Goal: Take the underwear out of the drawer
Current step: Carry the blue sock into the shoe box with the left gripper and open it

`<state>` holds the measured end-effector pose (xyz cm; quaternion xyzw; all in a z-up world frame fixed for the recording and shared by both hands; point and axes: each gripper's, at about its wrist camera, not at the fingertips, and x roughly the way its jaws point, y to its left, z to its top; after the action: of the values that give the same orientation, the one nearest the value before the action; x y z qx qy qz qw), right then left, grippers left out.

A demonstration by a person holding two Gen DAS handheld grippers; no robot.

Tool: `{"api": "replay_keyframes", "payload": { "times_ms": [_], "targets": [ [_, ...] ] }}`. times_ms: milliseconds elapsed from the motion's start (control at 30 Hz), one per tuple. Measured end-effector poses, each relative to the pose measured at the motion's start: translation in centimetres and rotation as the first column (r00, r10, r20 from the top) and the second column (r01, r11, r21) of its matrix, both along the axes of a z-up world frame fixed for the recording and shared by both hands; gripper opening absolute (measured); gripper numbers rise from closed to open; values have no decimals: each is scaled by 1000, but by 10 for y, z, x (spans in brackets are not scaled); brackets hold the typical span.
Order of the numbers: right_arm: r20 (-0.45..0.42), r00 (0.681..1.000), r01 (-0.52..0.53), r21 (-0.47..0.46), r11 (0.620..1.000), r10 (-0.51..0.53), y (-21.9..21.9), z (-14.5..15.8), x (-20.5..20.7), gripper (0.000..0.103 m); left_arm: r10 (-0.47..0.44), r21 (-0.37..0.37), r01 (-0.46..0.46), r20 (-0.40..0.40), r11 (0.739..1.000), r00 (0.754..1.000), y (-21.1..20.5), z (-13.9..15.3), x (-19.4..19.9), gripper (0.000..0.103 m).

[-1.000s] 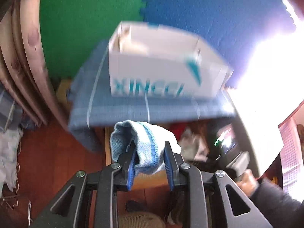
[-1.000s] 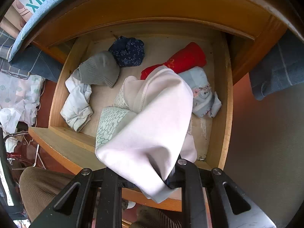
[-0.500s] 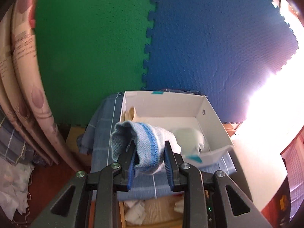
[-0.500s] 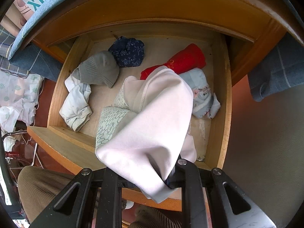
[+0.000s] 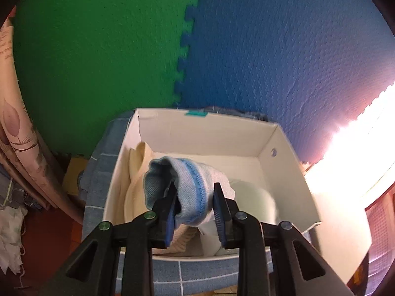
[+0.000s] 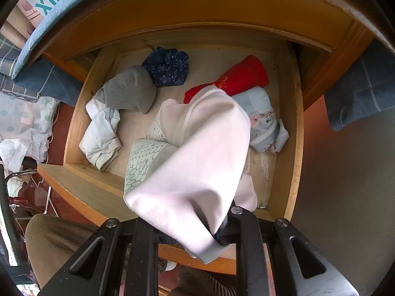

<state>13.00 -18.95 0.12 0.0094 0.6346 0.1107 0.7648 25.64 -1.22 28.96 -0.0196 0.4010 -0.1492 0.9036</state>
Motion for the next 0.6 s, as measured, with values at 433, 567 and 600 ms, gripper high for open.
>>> {"api": "replay_keyframes", "payload": {
  "times_ms": [433,567,600],
  "targets": [
    [-6,1000,-5,10,1000,5,0,-1,1,18,-18,86,26,-90,996,996,-26,-47,8,29],
    [-5,1000,-4,8,1000,4,0,0,1,18,-17,77,25,-103,997,995,-25,-46,6,32],
    [-4,1000,-4,6,1000,4,0,0,1,18,-14,72,22,-111,997,994,-24,-46,5,34]
  ]
}}
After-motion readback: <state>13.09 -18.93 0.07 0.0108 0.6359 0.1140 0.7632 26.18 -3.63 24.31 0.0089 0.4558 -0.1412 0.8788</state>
